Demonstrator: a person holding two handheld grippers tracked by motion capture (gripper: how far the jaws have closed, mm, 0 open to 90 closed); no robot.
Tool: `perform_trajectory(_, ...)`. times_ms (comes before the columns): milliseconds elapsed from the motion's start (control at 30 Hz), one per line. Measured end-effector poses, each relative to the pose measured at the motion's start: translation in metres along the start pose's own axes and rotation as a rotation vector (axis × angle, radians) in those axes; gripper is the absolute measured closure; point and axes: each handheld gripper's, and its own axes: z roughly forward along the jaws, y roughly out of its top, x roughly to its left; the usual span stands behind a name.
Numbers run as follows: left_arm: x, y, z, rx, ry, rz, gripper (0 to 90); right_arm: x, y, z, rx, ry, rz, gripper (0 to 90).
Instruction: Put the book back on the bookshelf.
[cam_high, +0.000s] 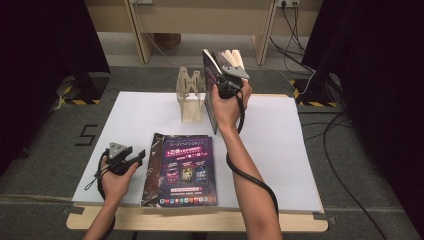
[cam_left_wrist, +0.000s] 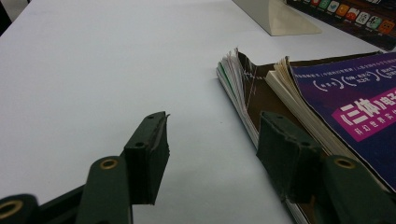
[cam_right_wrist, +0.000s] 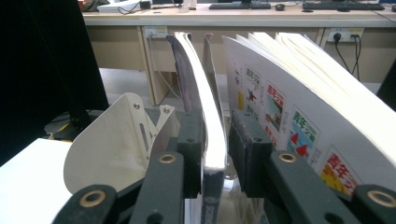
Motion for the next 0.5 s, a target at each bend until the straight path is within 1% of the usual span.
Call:
perform_trajectory(167,-0.0002,0.0001,0.0001,0.002,0.002,0.004,42.2,-0.0026,-0.0021,-0.003,-0.002,0.003,-0.001,72.3)
perform_trajectory(333,0.0,0.0,0.0,0.0,0.0,0.0,42.2,-0.0031,-0.005,-0.0065,-0.001,0.011,0.009,69.4)
perform_trajectory(500,0.0001,0.0,0.0002,0.001,0.0,-0.002,42.2,-0.0026,-0.0097,-0.0099,0.004,0.016,0.007,68.2)
